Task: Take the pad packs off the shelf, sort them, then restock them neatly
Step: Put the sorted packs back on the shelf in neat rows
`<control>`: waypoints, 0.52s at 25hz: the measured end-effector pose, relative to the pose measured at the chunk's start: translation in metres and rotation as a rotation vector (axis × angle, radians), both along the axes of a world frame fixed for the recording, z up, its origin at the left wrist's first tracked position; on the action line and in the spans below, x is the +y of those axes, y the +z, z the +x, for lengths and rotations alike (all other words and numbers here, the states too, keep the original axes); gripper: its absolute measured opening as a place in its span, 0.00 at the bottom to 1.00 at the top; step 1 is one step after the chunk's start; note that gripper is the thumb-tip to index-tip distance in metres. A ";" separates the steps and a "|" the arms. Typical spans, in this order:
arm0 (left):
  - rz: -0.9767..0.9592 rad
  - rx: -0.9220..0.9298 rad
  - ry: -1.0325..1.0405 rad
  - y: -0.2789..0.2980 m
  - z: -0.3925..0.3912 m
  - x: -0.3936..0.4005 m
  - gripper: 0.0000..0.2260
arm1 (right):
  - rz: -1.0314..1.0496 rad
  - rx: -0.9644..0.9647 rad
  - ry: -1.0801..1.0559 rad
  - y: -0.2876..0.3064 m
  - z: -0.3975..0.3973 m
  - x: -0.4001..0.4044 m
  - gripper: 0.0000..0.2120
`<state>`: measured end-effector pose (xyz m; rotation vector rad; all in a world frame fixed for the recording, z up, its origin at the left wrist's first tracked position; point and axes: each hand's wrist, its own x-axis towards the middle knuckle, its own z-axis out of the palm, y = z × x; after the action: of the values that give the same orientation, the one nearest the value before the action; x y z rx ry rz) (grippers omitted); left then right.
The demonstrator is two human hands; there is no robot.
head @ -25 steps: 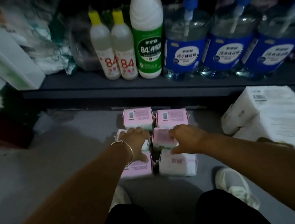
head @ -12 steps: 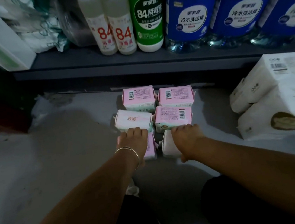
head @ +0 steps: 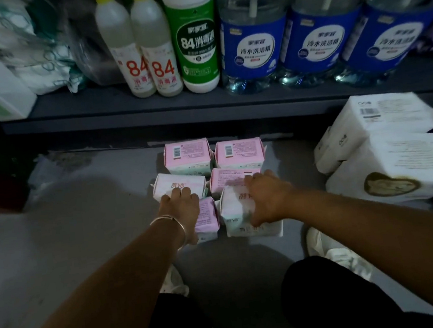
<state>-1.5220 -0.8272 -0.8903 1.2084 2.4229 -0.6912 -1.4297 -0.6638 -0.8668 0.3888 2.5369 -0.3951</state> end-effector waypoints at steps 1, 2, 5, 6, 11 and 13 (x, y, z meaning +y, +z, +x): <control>0.003 -0.025 0.001 0.013 -0.004 0.004 0.34 | 0.000 0.026 0.017 0.009 -0.002 0.005 0.37; 0.012 -0.064 0.009 0.027 -0.008 0.008 0.34 | 0.007 0.056 0.037 0.020 -0.005 0.010 0.37; 0.076 -0.237 0.109 0.077 -0.020 0.019 0.38 | 0.021 0.174 0.050 0.064 -0.007 0.026 0.38; 0.097 -0.283 0.149 0.096 -0.024 0.023 0.38 | 0.017 0.214 0.043 0.082 -0.006 0.031 0.38; 0.203 -0.370 0.178 0.200 -0.048 0.038 0.25 | -0.047 0.402 0.007 0.179 0.001 0.056 0.32; 0.292 -0.402 0.201 0.246 -0.054 0.046 0.24 | -0.066 0.501 -0.015 0.222 -0.001 0.065 0.28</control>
<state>-1.5759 -0.7815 -0.6439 1.0600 2.3021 -0.0271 -1.4302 -0.5985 -0.6447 0.3121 2.9947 -0.6480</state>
